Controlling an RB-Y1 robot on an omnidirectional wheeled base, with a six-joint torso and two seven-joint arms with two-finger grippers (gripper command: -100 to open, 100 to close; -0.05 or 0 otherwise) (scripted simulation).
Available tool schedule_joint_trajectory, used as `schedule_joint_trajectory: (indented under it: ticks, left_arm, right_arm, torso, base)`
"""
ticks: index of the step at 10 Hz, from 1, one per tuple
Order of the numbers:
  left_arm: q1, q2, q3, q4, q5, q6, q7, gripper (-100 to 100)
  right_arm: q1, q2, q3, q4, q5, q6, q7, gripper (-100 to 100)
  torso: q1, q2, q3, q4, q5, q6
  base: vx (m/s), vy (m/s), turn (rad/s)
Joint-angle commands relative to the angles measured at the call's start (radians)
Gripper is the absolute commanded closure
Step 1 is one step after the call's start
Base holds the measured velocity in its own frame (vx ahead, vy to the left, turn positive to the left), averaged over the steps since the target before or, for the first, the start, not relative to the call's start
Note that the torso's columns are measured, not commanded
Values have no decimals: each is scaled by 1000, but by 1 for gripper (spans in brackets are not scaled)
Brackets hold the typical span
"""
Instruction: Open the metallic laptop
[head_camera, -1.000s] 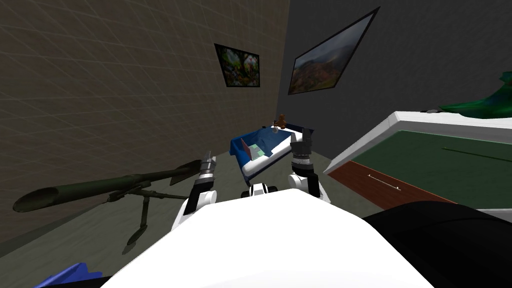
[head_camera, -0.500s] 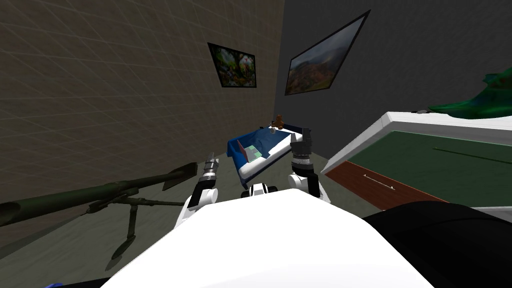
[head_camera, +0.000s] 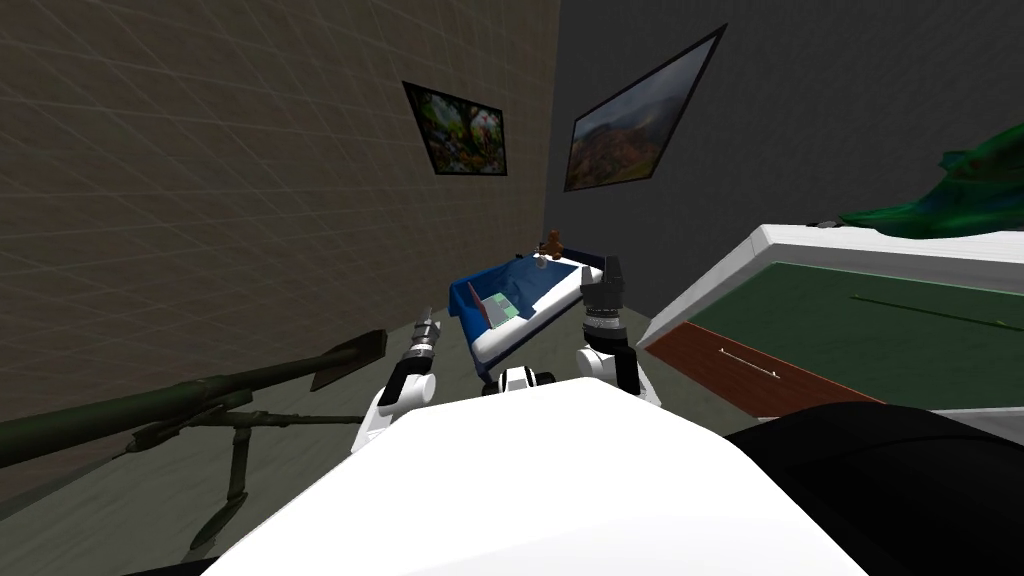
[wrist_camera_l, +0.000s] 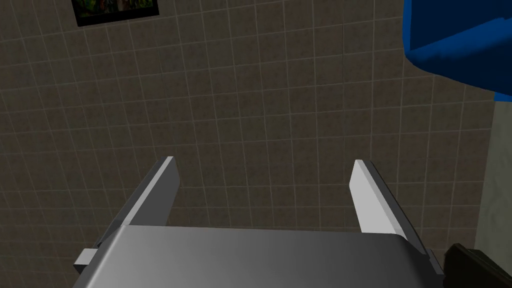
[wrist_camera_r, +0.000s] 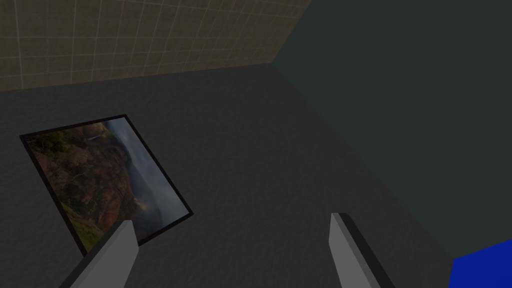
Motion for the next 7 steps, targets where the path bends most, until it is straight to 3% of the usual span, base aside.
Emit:
schedule_joint_trajectory:
  ticks: [1, 7]
  left_arm:
    - [-24, 8, 5, 32, 20, 80, 18, -100]
    - [-77, 43, 18, 111, 61, 236, 54, -100]
  right_arm:
    - [0, 0, 0, 0, 0, 0, 0, 0]
    - [0, 0, 0, 0, 0, 0, 0, 0]
  torso:
    - [-1, -1, 0, 0, 0, 0]
    - [1, 1, 1, 0, 0, 0]
  base:
    - [66, -98, -60]
    - [57, -73, -48]
